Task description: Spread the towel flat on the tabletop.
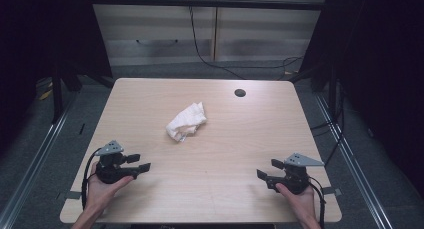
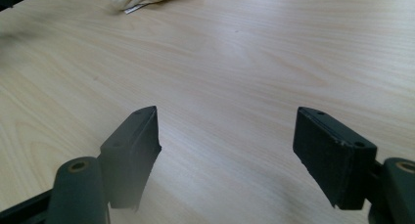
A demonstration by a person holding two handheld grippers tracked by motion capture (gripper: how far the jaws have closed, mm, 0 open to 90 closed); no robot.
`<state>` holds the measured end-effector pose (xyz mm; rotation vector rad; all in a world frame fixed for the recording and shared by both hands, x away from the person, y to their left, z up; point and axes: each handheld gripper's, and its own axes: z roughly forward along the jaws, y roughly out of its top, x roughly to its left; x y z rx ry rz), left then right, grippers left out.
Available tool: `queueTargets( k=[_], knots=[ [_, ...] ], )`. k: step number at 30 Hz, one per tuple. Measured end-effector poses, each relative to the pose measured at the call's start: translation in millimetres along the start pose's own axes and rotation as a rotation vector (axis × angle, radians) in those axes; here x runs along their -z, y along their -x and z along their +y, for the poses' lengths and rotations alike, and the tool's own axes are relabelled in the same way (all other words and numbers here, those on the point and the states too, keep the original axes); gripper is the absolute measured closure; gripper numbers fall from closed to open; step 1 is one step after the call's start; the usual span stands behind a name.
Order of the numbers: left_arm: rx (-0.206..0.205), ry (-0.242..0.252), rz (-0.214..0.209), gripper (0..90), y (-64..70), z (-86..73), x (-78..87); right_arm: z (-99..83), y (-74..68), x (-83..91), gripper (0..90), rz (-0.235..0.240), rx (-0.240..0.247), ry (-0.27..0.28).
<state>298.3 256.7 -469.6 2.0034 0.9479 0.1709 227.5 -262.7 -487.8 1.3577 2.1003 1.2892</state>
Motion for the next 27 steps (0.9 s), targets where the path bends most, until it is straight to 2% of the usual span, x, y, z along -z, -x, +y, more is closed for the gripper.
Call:
queueTargets(
  k=[2, 3, 4, 6, 10, 12, 15, 16, 17, 20, 22, 27],
  knots=[
    [0.004, 0.001, -0.009, 39.1, -0.3, 2.5, -1.7, 0.1, -0.1, -1.4, 24.9, 0.014, 0.003, -0.005],
    [-0.007, 0.000, 0.009, 39.7, -0.2, 9.8, -5.3, 0.5, -0.1, -1.8, 25.0, 0.016, 0.007, -0.012],
    [-0.007, 0.000, 0.009, 39.8, -0.2, 9.8, -5.3, 0.5, -0.1, -1.8, 25.0, 0.016, 0.007, -0.012],
    [-0.015, 0.002, -0.004, 40.1, 0.7, 18.3, -8.5, 0.9, 0.5, -2.2, 25.5, 0.027, 0.008, -0.012],
    [-0.041, 0.017, 0.006, 47.9, 2.1, 32.8, -14.2, 1.7, -1.8, -3.5, 26.1, 0.039, 0.013, -0.014],
    [-0.040, 0.020, -0.001, 49.9, 1.9, 35.2, -15.6, 2.1, -2.5, -3.5, 26.2, 0.043, 0.011, -0.014],
    [-0.058, 0.033, -0.001, 52.7, 0.2, 45.9, -19.6, 2.2, -3.6, -4.7, 26.5, 0.045, 0.024, -0.025],
    [-0.058, 0.033, -0.001, 52.7, 0.2, 45.9, -19.6, 2.2, -3.6, -4.7, 26.5, 0.045, 0.024, -0.025],
    [-0.050, 0.042, -0.020, 52.6, -3.0, 52.4, -22.1, 2.2, -3.5, -4.3, 27.0, 0.029, 0.028, -0.027],
    [-0.043, 0.049, -0.032, 51.0, -4.9, 56.8, -24.4, 2.5, -2.2, -3.8, 27.0, 0.037, 0.017, -0.023],
    [-0.043, 0.038, -0.046, 45.0, -3.7, 60.7, -26.9, 2.5, -1.8, -3.5, 27.0, 0.042, 0.017, -0.025],
    [-0.053, 0.011, -0.029, 47.5, -5.9, 70.7, -32.9, 2.5, -3.6, -2.6, 27.0, 0.069, 0.019, -0.020]
  ],
)
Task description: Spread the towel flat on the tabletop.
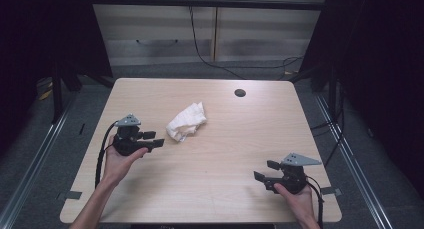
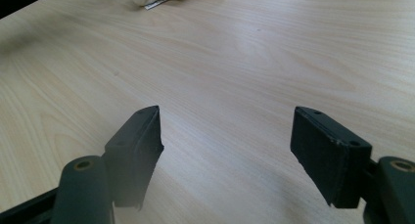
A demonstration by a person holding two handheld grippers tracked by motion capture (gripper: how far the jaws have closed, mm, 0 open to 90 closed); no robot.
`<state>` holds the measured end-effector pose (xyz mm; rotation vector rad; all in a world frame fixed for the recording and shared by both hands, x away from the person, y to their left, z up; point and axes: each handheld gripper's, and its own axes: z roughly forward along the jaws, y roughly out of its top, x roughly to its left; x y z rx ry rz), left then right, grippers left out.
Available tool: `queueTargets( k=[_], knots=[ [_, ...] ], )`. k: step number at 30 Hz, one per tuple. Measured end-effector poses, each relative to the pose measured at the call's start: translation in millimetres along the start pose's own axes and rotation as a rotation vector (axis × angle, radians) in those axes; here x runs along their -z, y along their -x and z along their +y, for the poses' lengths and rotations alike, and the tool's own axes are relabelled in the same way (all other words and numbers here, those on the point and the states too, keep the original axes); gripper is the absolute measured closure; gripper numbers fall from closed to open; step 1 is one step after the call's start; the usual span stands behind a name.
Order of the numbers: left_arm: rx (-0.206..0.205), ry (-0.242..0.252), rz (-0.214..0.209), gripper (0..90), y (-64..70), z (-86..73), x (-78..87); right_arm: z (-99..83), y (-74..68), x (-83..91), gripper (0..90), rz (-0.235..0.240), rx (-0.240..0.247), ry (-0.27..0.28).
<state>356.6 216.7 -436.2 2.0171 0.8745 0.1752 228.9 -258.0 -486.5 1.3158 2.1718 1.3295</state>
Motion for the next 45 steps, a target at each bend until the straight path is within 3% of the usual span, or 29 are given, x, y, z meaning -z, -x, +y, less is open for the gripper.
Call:
queueTargets(
  k=[4, 7, 15, 16, 17, 25, 29, 30, 31, 34, 36, 37, 39, 41, 45],
  knots=[
    [-0.004, -0.002, 0.015, 44.3, -4.6, 5.9, -5.8, 0.2, -0.7, 0.9, 26.9, 0.009, 0.003, 0.007],
    [0.002, 0.001, 0.013, 47.3, -13.1, 10.5, -15.3, 0.4, -0.3, -0.8, 26.9, 0.010, 0.005, -0.004],
    [-0.013, -0.029, 0.030, 49.0, -20.7, 16.2, -36.3, 0.0, 1.2, 1.4, 26.3, 0.010, 0.002, 0.006],
    [-0.025, -0.033, 0.015, 55.8, -21.9, 17.2, -38.9, -0.2, 0.9, 1.8, 26.3, 0.013, 0.001, 0.004],
    [-0.031, -0.041, 0.011, 55.8, -22.3, 17.9, -41.3, -0.2, 0.9, 1.8, 26.3, 0.013, 0.001, 0.004],
    [-0.038, -0.101, 0.041, 47.5, -24.4, 25.4, -68.7, -0.7, -0.3, 1.3, 26.1, 0.018, 0.005, -0.009],
    [-0.005, -0.095, 0.048, 45.6, -25.5, 26.4, -81.0, -1.4, 0.0, 0.6, 25.8, 0.028, 0.007, -0.016],
    [-0.019, -0.118, 0.058, 46.6, -26.3, 25.8, -85.1, -1.5, -0.2, 0.7, 25.8, 0.029, 0.007, -0.015],
    [0.001, -0.118, 0.059, 48.9, -26.3, 24.9, -86.8, -1.6, -0.3, 0.9, 25.8, 0.029, 0.007, -0.015],
    [0.004, -0.135, 0.059, 52.5, -26.9, 22.3, -90.2, -1.8, -0.3, 1.1, 25.8, 0.030, 0.006, -0.016],
    [-0.019, -0.159, 0.082, 58.6, -26.5, 19.3, -94.7, -1.6, -0.4, 1.2, 25.8, 0.030, 0.006, -0.016],
    [-0.011, -0.169, 0.073, 64.0, -27.2, 18.4, -95.8, -1.6, -0.4, 1.3, 25.8, 0.030, 0.007, -0.016],
    [-0.010, -0.147, 0.059, 76.1, -24.4, 17.6, -96.0, -1.8, 0.4, -1.0, 25.9, 0.021, 0.000, -0.022],
    [-0.027, -0.168, 0.081, 78.1, -20.3, 17.4, -96.9, -1.6, 0.0, -1.2, 25.9, 0.019, 0.000, -0.026],
    [-0.013, -0.152, 0.062, 84.9, -15.0, 15.6, -96.1, -1.7, -2.2, -2.7, 25.9, 0.026, 0.007, -0.032]
  ],
)
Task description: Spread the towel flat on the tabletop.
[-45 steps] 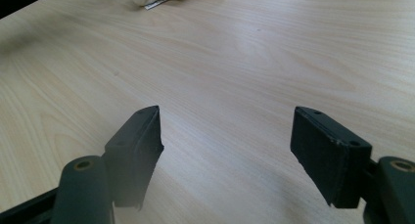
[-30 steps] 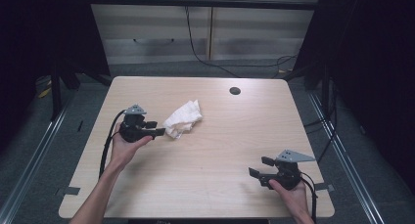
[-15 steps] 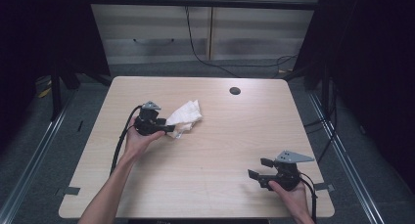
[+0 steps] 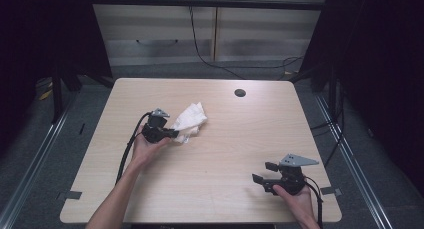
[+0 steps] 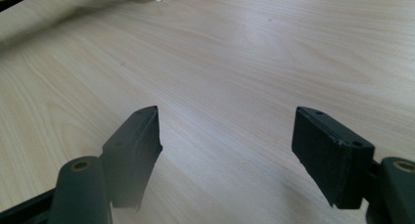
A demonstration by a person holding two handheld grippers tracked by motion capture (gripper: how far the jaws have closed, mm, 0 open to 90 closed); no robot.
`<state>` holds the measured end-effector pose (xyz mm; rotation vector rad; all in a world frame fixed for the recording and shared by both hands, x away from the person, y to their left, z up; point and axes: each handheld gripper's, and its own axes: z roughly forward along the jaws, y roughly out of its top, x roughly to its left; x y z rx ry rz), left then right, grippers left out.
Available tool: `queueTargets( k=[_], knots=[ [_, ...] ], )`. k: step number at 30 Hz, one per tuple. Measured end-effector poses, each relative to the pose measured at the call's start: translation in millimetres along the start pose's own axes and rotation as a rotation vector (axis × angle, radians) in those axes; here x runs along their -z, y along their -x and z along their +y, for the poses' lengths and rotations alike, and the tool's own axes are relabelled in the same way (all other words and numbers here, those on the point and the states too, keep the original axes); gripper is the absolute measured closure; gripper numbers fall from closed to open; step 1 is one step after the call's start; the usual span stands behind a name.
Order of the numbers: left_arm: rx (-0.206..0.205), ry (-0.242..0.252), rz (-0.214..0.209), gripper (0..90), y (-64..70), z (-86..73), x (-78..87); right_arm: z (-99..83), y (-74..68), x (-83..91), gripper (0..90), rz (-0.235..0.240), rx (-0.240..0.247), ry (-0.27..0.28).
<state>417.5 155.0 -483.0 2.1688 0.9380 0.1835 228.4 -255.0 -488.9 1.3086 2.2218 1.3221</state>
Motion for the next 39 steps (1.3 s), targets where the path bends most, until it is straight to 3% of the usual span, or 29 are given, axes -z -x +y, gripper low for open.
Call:
queueTargets(
  k=[9, 13, 16, 19, 27, 31, 32, 38, 39],
  knots=[
    [-0.039, 0.016, -0.042, 86.0, 12.6, -12.1, 12.8, -0.4, 0.1, 1.2, 25.9, -0.003, -0.001, 0.001],
    [-0.037, 0.051, -0.086, 86.1, 21.4, -20.1, 23.1, -0.1, -0.8, 0.6, 25.9, -0.008, 0.001, -0.002],
    [-0.063, 0.051, -0.097, 86.2, 30.1, -23.8, 30.9, 0.4, -1.5, 0.9, 25.9, -0.008, 0.001, 0.002],
    [-0.085, 0.083, -0.112, 86.1, 40.0, -20.3, 38.8, 0.9, -2.1, 0.4, 25.9, -0.006, 0.006, 0.004],
    [-0.111, 0.058, -0.143, 86.2, 52.3, -29.6, 51.3, 0.9, -3.1, 2.1, 25.9, -0.006, 0.005, 0.005],
    [-0.099, 0.084, -0.172, 86.2, 55.3, -38.4, 62.9, 1.5, -3.2, 1.8, 25.9, -0.005, 0.001, 0.008],
    [-0.102, 0.073, -0.158, 86.3, 56.0, -40.1, 66.1, 1.7, -3.5, 1.6, 25.9, -0.003, 0.000, 0.008],
    [-0.113, 0.054, -0.190, 86.3, 61.9, -62.0, 84.1, 2.4, -5.5, 0.4, 25.9, 0.004, -0.005, 0.008],
    [-0.123, 0.041, -0.175, 86.2, 62.2, -66.0, 85.3, 2.7, -6.2, -1.4, 25.9, 0.004, -0.002, 0.003]
  ],
)
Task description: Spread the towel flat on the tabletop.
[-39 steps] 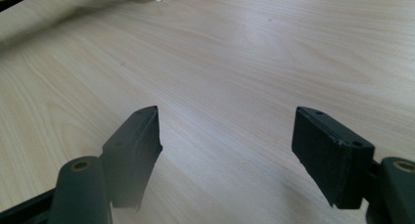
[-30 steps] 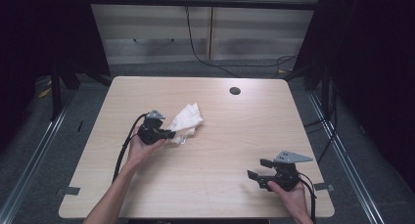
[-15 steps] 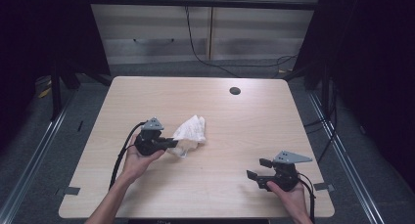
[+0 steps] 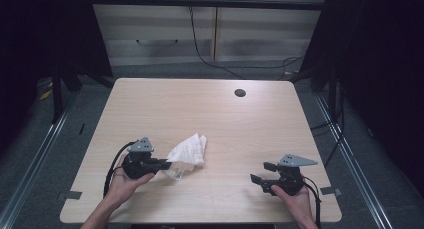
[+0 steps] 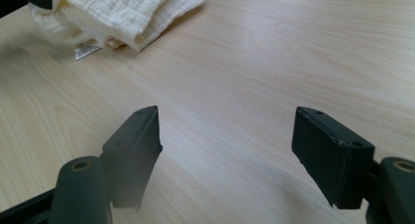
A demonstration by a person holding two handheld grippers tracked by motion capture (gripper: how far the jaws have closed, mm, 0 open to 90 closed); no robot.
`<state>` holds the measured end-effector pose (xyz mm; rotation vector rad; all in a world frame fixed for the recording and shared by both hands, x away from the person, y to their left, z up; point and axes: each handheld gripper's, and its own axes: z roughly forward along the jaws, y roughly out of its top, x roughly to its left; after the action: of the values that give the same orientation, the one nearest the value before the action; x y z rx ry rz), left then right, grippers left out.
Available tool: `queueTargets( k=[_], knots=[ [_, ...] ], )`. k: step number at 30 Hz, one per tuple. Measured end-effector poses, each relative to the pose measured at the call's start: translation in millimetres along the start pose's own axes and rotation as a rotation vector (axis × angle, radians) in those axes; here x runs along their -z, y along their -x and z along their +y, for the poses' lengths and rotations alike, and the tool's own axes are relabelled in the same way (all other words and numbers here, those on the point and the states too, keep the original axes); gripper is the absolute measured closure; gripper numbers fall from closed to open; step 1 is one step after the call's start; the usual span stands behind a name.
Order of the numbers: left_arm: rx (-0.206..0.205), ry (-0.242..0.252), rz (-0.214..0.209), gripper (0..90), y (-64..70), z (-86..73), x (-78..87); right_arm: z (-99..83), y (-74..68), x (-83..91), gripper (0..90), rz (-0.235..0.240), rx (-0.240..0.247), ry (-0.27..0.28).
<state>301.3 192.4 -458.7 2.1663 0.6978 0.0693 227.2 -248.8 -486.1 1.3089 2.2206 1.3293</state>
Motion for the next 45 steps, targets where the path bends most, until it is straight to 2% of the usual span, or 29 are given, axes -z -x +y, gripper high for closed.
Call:
queueTargets(
  k=[4, 5, 6, 7, 8, 9, 10, 12, 15, 19, 22, 23, 24, 25, 27, 28, 30, 31, 32, 33, 36, 39, 40, 41, 42, 45],
  knots=[
    [0.021, -0.047, -0.003, 85.3, -7.3, -18.7, -3.2, 1.2, -2.8, -1.3, 25.9, 0.006, 0.010, 0.000],
    [0.030, -0.052, 0.003, 83.4, -8.3, -20.7, -4.2, 2.2, -4.4, -2.1, 25.9, 0.008, 0.011, -0.004],
    [0.048, -0.047, -0.012, 83.4, -9.1, -20.9, -5.4, 2.2, -4.4, -2.1, 25.9, 0.008, 0.011, -0.004],
    [0.044, -0.047, -0.005, 74.0, -8.5, -19.6, -5.1, 3.3, -5.2, -2.4, 25.9, 0.011, 0.017, 0.003],
    [0.040, -0.035, -0.009, 67.8, -7.5, -18.0, -4.1, 3.9, -6.0, -2.2, 25.9, 0.012, 0.014, 0.005],
    [0.051, -0.027, -0.019, 67.8, -6.8, -16.3, -2.6, 3.9, -6.0, -2.2, 25.9, 0.012, 0.014, 0.005],
    [0.056, -0.020, -0.016, 62.8, -5.7, -14.7, -0.8, 4.3, -6.2, -2.2, 25.9, 0.011, 0.018, 0.005],
    [0.055, -0.005, -0.027, 48.6, -3.8, -10.8, 3.0, 4.1, -5.7, -2.8, 25.8, 0.013, 0.022, 0.002],
    [0.049, 0.041, -0.040, 43.5, -2.8, -3.1, 9.7, 4.1, -5.7, -2.8, 25.8, 0.012, 0.022, 0.001],
    [0.083, 0.097, -0.028, 40.7, -9.4, 11.3, 12.7, 4.4, -6.2, -3.8, 25.8, 0.012, 0.025, -0.005],
    [0.116, 0.097, 0.016, 41.5, -18.7, 21.5, 3.1, 4.7, -5.9, -5.5, 25.8, 0.015, 0.032, -0.006],
    [0.119, 0.085, 0.018, 41.5, -20.9, 23.9, -2.2, 4.7, -5.9, -5.5, 25.8, 0.015, 0.032, -0.006],
    [0.115, 0.073, 0.036, 45.2, -22.2, 25.0, -8.3, 4.9, -6.6, -5.7, 25.8, 0.016, 0.027, -0.006],
    [0.107, 0.044, 0.064, 45.2, -22.0, 24.2, -17.4, 4.9, -6.6, -5.7, 25.8, 0.016, 0.027, -0.006],
    [0.071, -0.032, 0.053, 53.4, -21.1, 21.3, -32.6, 5.5, -6.7, -6.3, 25.8, 0.019, 0.024, -0.003],
    [0.049, -0.061, 0.068, 58.5, -19.1, 18.5, -38.7, 5.7, -7.0, -6.6, 25.8, 0.019, 0.027, -0.004],
    [0.037, -0.079, 0.044, 75.0, -16.8, 11.2, -46.8, 6.0, -7.9, -7.1, 25.8, 0.025, 0.030, -0.002],
    [0.036, -0.096, 0.036, 77.5, -16.5, 8.9, -48.0, 6.1, -8.4, -7.0, 25.8, 0.024, 0.030, -0.005],
    [0.032, -0.100, 0.011, 80.6, -16.2, 7.1, -47.9, 6.1, -8.3, -7.1, 25.8, 0.024, 0.035, -0.008],
    [0.025, -0.101, 0.004, 82.2, -15.4, 6.0, -46.4, 6.5, -8.1, -7.4, 25.8, 0.027, 0.029, -0.010],
    [0.007, -0.105, -0.030, 83.5, -11.8, -0.5, -41.7, 9.8, -9.8, -8.5, 26.0, 0.031, 0.032, -0.008],
    [0.007, -0.096, -0.066, 83.8, -6.2, -10.8, -37.1, 18.9, -12.5, -15.1, 29.5, 0.055, 0.051, -0.018],
    [-0.002, -0.098, -0.073, 83.8, -3.3, -13.0, -34.9, 23.0, -14.4, -19.2, 30.3, 0.063, 0.057, -0.017],
    [-0.019, -0.095, -0.070, 83.8, 0.4, -15.2, -33.1, 30.9, -19.2, -31.7, 34.7, 0.096, 0.066, -0.018],
    [-0.027, -0.101, -0.071, 83.8, 1.8, -16.1, -31.8, 30.9, -19.2, -31.7, 34.7, 0.096, 0.066, -0.018],
    [-0.019, -0.083, -0.074, 84.0, 2.7, -18.4, -32.5, 41.8, -27.1, -51.7, 40.3, 0.122, 0.116, -0.053]
  ],
)
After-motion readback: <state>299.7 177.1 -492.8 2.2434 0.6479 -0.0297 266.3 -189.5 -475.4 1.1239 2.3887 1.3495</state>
